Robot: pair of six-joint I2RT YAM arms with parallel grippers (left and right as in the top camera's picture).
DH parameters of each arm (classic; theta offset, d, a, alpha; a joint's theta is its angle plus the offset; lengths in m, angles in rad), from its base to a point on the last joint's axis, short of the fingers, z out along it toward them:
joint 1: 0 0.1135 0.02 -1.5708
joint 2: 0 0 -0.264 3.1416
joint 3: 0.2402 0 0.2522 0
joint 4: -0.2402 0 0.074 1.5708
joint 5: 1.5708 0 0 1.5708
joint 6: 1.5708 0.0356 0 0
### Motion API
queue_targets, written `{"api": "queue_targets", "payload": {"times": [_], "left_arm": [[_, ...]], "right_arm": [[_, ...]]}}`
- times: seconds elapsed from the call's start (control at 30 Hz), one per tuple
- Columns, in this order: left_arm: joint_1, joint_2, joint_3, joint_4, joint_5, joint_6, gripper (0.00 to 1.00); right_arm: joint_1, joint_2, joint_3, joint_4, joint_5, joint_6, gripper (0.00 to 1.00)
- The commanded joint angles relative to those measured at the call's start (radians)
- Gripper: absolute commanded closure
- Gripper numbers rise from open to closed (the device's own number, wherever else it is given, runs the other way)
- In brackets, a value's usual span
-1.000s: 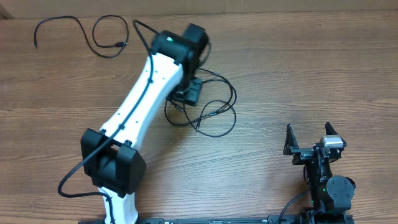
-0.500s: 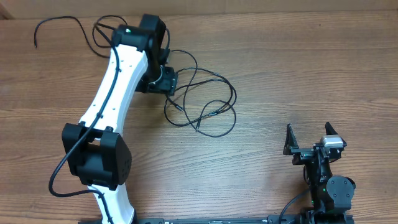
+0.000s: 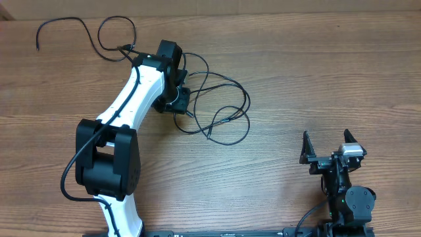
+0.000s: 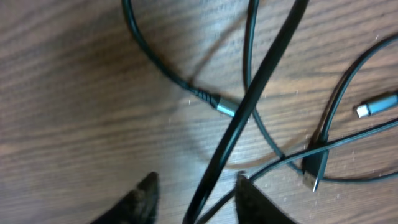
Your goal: Untangle cables
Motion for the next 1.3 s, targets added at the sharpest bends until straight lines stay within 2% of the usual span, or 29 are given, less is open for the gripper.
{"api": "queue_targets", "payload": {"times": [0.0,0.07,0.23,0.3,0.6,0.7,0.77,0.93,1.0,1.27], "left_arm": [[-0.006,0.005,-0.002,0.024,0.009,0.008,0.74],[-0.006,0.005,-0.001,0.03,0.008,0.008,0.83],[-0.005,0.002,0.04,0.012,0.015,0.006,0.85],[-0.005,0.0,0.087,-0.023,0.019,0.005,0.95],[-0.008,-0.001,0.386,-0.246,0.077,0.01,0.96],[-0.008,-0.003,0.521,-0.318,0.18,0.01,0.96],[-0.008,-0.005,0.654,-0.357,0.32,0.01,0.96],[-0.008,-0.005,0.917,-0.33,0.635,0.005,0.96],[-0.008,-0.005,1.025,-0.29,0.69,-0.06,0.96],[-0.01,-0.005,1.368,-0.106,0.692,-0.322,0.96]], "right_arm": [[0.005,-0.007,-0.01,0.006,0.002,0.003,0.0],[0.005,-0.007,-0.01,0.006,0.002,0.003,0.0],[0.005,-0.007,-0.01,0.006,0.002,0.003,0.0],[0.005,-0.007,-0.01,0.006,0.002,0.003,0.0],[0.005,-0.007,-0.01,0.006,0.002,0.003,0.0],[0.005,-0.007,-0.01,0.006,0.002,0.003,0.0],[0.005,-0.007,-0.01,0.006,0.002,0.003,0.0],[0.005,-0.007,-0.01,0.006,0.002,0.003,0.0],[0.005,-0.007,-0.01,0.006,0.002,0.003,0.0],[0.005,-0.007,-0.01,0.006,0.002,0.003,0.0]]}}
